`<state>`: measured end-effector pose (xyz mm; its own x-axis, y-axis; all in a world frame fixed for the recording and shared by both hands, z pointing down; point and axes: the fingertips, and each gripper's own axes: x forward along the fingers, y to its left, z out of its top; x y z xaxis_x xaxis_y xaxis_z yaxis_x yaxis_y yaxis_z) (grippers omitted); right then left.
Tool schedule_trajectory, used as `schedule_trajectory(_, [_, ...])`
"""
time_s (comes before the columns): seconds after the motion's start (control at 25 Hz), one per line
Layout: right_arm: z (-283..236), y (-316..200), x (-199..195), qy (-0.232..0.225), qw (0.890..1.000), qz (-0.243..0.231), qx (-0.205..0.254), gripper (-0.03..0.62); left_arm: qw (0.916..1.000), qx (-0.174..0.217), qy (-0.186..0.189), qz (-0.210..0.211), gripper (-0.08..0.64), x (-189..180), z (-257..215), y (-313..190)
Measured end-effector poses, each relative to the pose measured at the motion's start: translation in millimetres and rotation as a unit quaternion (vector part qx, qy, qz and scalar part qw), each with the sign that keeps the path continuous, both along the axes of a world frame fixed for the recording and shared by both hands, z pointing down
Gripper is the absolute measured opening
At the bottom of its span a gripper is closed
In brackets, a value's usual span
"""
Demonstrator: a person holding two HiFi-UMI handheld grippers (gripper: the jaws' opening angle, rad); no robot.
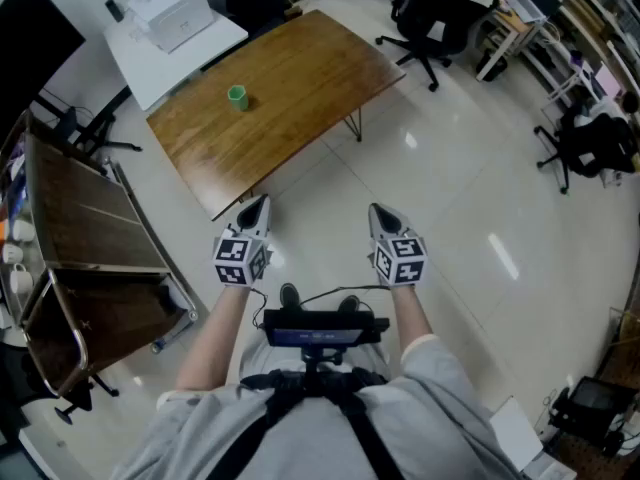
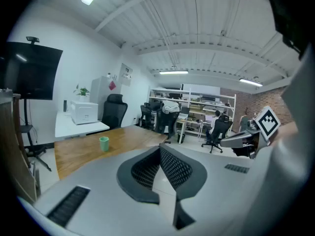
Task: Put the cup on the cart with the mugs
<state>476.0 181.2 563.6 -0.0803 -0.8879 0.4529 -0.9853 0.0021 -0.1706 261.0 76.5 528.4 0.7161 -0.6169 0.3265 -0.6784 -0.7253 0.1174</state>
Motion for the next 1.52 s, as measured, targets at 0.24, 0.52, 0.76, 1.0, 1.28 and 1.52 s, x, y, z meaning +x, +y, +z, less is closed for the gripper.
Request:
schedule_trajectory(0.24, [-8,-42,-54,-0.005,0.999,-0.034,0.002,0.000,0.9998,0.000,-0.002,-0.022,0.006,-49,-4,-27])
schedule_trajectory(0.52, [-10,-105,-114,-0.005,0.997,-0.070,0.012,0.000,0.9988,0.012,-0.004,-0.048,0.006,-107,-16,-69])
schedule_trajectory(0.76, [-19,-149,-151,0.006,0.995,-0.095,0.026,0.000,0.9985,0.020,-0.002,-0.051,0.005,-135,-19,-95])
schedule_trajectory(1.0, [-18,-196,-163,0.014,0.993,-0.110,0.027,0.000,0.9982,0.016,0.000,-0.058,0.006,-146,-13,-128])
schedule_trajectory(1.28, [5,-265,-170,0.001,0.991,-0.135,0.008,0.000,0.9971,0.008,-0.005,-0.076,0.005,-146,-2,-185])
schedule_trajectory(1.52, [19,-341,-167,-0.007,0.987,-0.160,-0.001,0.000,0.9952,-0.005,-0.017,-0.096,0.005,-137,9,-244])
